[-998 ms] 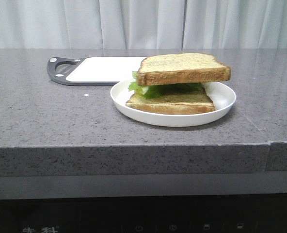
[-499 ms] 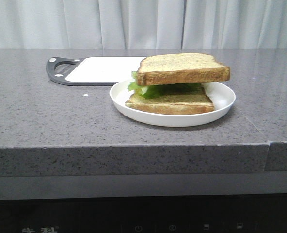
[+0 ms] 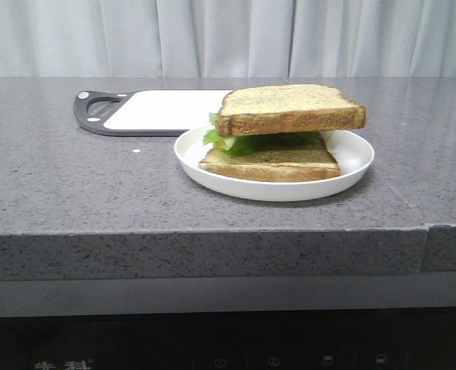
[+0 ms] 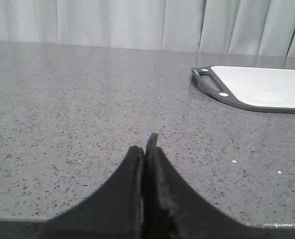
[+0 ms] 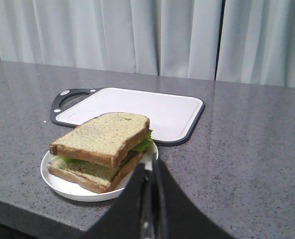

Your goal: Left arm grabs bread, right arm adds lettuce

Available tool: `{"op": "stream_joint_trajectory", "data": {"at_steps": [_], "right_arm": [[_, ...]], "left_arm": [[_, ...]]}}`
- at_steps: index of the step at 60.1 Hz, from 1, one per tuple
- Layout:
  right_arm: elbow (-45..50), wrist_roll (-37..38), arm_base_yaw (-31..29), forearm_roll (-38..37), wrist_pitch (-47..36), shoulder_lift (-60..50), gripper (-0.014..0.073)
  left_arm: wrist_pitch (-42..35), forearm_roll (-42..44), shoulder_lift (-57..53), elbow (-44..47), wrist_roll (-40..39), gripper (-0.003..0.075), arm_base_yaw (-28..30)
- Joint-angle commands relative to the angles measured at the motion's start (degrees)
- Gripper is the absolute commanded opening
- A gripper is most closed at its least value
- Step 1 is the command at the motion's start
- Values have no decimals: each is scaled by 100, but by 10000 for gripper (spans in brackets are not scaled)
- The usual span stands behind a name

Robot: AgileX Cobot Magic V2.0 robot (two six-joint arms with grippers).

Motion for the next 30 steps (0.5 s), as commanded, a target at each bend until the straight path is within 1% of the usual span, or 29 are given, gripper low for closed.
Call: {"op": "stream_joint_trajectory", "data": {"at_steps": [1, 6, 14, 22, 30], "right_arm": [[-139, -34, -26, 76, -462, 45, -61], [23, -34, -26, 98, -709, 45, -61], [576, -2, -229, -320, -1423, 17, -61], [1205, 82, -734, -371, -1628, -146, -61], [1747, 566, -1355, -371, -1620, -528, -61]], "left_arm": [[-510, -54, -109, 23, -60, -20, 4], [-510, -54, -109, 23, -60, -20, 4], [-510, -54, -109, 23, -60, -21, 4], [-510, -54, -109, 23, -60, -20, 4], [-510, -54, -109, 23, -60, -20, 4]]}}
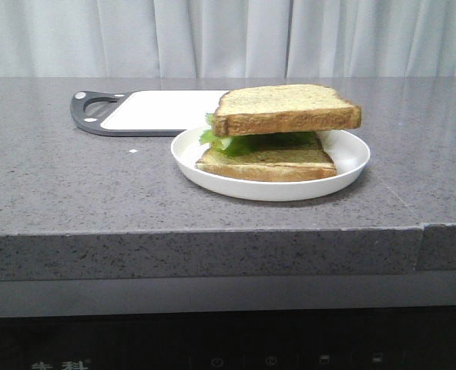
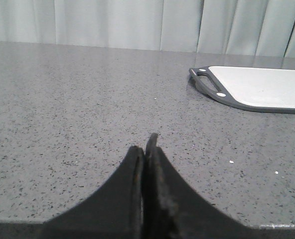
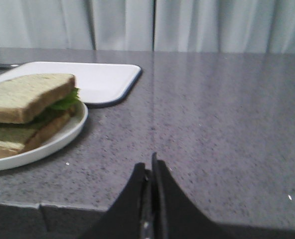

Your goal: Left arm grabs bread, right arm adds lettuce

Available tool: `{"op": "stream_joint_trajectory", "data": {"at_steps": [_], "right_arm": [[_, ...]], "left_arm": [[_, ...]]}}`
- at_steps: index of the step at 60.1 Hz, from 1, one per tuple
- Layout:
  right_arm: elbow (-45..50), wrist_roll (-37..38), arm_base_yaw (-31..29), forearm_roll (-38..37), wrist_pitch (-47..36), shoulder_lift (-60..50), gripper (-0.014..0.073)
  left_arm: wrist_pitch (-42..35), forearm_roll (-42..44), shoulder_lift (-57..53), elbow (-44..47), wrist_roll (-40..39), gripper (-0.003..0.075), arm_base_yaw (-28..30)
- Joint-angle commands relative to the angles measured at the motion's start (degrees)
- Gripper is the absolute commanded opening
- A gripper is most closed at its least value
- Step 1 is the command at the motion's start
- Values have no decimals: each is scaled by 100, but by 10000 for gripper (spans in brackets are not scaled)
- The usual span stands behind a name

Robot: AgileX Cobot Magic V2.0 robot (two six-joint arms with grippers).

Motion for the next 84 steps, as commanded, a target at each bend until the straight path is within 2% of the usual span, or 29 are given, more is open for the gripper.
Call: {"op": "stream_joint_trajectory", "data": {"at_steps": [1, 7, 84], "right_arm": [[131, 307, -384, -70, -535, -197, -61], [273, 505, -594, -70, -502, -188, -61], [273, 494, -597, -65, -497, -188, -61]], "left_arm": [[-501, -54, -109, 23, -60, -20, 4], [-501, -54, -101, 23, -60, -21, 4], [-501, -54, -101, 23, -60, -20, 4]]}}
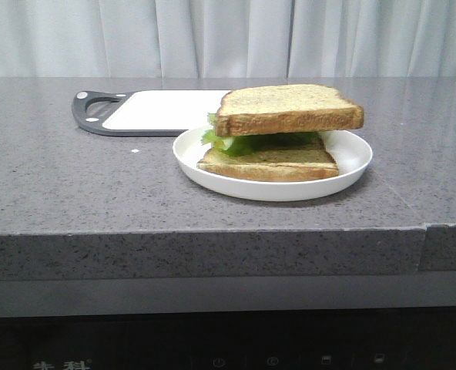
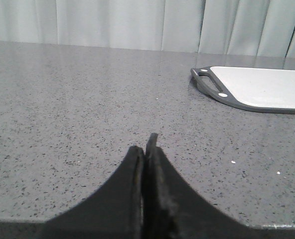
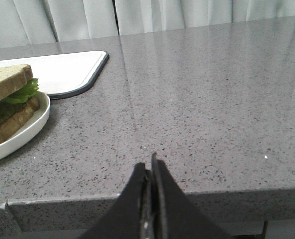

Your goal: Left arm grabs bread, right arm adds lettuce

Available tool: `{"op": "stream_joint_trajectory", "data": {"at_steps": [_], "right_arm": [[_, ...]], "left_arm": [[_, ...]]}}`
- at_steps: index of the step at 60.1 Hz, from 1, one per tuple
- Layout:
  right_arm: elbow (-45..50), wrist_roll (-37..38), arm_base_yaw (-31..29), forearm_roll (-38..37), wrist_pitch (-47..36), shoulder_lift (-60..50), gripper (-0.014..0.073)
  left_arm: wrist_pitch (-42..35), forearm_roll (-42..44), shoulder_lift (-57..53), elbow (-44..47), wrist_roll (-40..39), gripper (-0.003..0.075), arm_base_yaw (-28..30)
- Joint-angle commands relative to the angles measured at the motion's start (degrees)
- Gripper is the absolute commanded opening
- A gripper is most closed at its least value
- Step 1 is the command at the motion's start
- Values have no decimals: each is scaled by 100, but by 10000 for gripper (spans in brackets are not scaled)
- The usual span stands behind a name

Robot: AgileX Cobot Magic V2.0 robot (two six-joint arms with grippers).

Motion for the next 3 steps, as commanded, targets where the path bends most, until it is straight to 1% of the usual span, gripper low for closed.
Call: {"op": "stream_joint_trajectory", "data": {"at_steps": [1, 3], "right_arm": [[-15, -22, -42, -48, -483, -126, -61], [-15, -22, -42, -48, -483, -126, -61]], "left_arm": [[-501, -54, -101, 23, -51, -21, 4], [-501, -54, -101, 23, -51, -21, 4]]}}
